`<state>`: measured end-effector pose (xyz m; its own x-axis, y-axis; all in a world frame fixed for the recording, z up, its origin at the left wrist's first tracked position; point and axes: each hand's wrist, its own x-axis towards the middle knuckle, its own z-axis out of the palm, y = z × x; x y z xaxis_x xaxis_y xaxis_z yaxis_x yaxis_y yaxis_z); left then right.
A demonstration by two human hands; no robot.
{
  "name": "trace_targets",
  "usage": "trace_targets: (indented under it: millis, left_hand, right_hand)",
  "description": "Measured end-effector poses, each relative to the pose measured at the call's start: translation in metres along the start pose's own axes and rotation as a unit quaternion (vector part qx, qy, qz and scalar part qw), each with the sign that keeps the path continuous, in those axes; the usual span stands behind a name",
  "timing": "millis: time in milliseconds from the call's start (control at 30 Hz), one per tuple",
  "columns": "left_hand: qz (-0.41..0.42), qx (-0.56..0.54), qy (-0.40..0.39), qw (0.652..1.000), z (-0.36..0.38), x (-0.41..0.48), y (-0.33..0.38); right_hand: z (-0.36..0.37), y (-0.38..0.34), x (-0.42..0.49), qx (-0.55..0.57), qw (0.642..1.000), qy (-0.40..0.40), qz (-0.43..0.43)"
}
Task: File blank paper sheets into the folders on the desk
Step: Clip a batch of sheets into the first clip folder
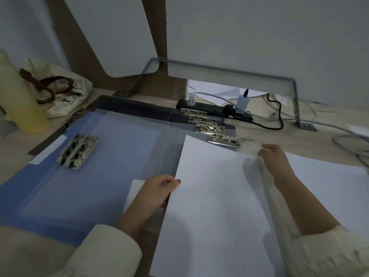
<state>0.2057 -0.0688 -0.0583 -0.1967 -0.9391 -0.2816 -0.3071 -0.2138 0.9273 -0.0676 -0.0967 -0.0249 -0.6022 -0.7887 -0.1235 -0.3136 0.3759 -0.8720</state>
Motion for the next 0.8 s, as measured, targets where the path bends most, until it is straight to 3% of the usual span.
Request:
trace_targets:
  millis: [333, 700, 800]
  left_hand:
    - [-0.005, -0.047, 0.004, 0.999, 0.003, -0.005, 0.005]
    - [-0.002, 0.019, 0.030, 0.999, 0.009, 0.005, 0.004]
    - [0.007, 0.120, 0.076, 0.990, 0.013, 0.007, 0.006]
  right_hand:
    - [-0.011, 0.016, -0.032, -0.030, 0.992, -0.103, 0.066]
    - [-0.008, 0.038, -0.031, 0.024, 0.995, -0.060, 0.080]
    - [-0.007, 0.033, -0.030, 0.015, 0.996, -0.042, 0.073]
